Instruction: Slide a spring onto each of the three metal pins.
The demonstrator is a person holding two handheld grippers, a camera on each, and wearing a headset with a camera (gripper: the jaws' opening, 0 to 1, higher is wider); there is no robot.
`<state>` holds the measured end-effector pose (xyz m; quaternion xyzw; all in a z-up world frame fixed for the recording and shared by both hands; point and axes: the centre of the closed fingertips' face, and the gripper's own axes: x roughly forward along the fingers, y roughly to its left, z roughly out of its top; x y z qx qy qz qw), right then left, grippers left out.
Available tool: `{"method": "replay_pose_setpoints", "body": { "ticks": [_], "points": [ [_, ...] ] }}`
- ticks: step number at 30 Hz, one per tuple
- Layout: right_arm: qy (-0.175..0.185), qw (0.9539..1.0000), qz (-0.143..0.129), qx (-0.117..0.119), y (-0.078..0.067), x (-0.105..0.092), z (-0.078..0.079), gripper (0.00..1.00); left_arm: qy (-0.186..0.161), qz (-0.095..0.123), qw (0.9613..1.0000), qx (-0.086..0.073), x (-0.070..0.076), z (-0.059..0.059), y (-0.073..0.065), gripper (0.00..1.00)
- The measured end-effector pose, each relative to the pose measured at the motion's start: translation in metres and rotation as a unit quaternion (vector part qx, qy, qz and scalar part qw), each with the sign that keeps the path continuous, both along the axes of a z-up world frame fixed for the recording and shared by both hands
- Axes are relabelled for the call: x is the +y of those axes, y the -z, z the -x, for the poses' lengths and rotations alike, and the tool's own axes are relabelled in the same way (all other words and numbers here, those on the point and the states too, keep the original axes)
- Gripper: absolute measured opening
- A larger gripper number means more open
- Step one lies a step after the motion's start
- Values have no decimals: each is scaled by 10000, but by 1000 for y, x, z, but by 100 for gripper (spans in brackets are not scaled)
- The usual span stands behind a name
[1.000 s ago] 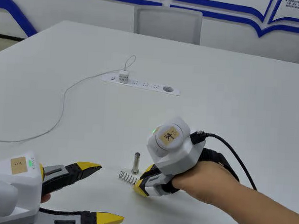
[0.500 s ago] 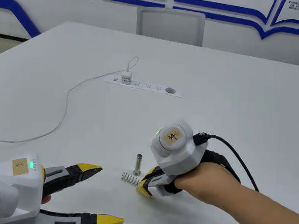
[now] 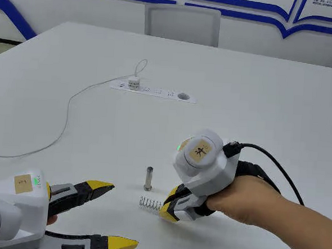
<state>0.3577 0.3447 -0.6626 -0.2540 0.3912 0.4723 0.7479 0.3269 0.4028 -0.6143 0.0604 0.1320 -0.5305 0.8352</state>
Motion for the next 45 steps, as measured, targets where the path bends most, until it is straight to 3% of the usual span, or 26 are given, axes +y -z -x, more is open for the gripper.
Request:
{"method": "replay_pose_setpoints", "body": {
  "ticks": [11, 16, 32, 45],
  "points": [
    [-384, 9993, 39, -34, -21, -24, 30, 11, 421, -137, 9990, 49, -15, 10, 6, 63],
    [-435, 9990, 52, -47, -26, -29, 38, 11, 567, -172, 9982, 17, -22, 8, 3, 63],
    [-653, 9978, -14, -106, -38, -25, 43, 11, 1106, -366, 9931, -124, -44, 4, -5, 50],
    [-924, 9956, -23, -128, -41, -18, 48, 11, 1469, -452, 9881, -107, -58, 13, -2, 26]
  ]
}}
